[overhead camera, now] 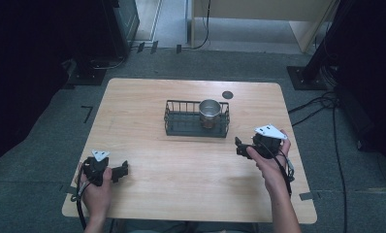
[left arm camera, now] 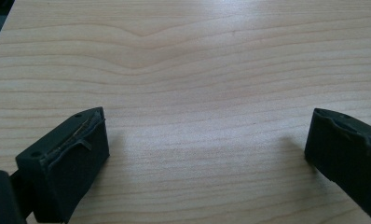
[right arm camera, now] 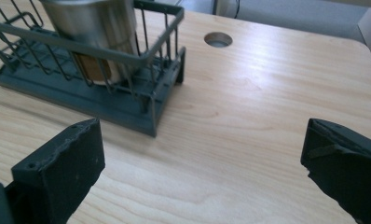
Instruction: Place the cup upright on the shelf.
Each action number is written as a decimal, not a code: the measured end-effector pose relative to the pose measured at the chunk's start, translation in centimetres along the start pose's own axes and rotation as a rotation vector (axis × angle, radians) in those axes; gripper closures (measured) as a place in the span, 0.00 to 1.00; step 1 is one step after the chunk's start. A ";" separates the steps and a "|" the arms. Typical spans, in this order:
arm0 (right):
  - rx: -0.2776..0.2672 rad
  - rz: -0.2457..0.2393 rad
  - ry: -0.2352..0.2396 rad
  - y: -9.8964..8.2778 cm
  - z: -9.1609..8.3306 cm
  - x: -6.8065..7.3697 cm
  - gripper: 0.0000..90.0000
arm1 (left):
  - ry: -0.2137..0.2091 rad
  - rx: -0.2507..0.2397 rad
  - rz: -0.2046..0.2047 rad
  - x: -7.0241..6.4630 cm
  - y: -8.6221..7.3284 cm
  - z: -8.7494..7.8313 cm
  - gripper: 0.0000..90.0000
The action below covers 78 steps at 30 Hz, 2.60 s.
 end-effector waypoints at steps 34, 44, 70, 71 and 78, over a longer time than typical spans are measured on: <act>0.098 0.119 -0.132 -8.7 -1.2 -6.3 0.00 | 0.000 0.000 0.000 0.0 0.0 0.0 0.00; 0.127 0.143 -0.171 -10.7 -2.2 -8.2 0.00 | 0.000 0.000 0.000 0.0 0.0 0.0 0.00; 0.191 0.165 -0.191 -14.2 -5.2 -11.3 0.00 | 0.000 0.000 0.000 0.0 0.0 0.0 0.00; 0.190 0.165 -0.188 -14.3 -5.3 -11.3 0.00 | 0.000 0.000 0.000 0.0 0.0 0.0 0.00; 0.193 0.152 -0.169 -14.7 -5.8 -11.4 0.00 | 0.000 -0.001 0.000 0.0 0.0 0.0 0.00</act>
Point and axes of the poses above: each handheld gripper's, and its own axes: z roughly forward along the jaws, y roughly out of its top, x roughly to its left, the point moved 7 cm from there along z, roughly forward along the jaws, and after that the axes turned 4 degrees about z, right-handed, at the moved point
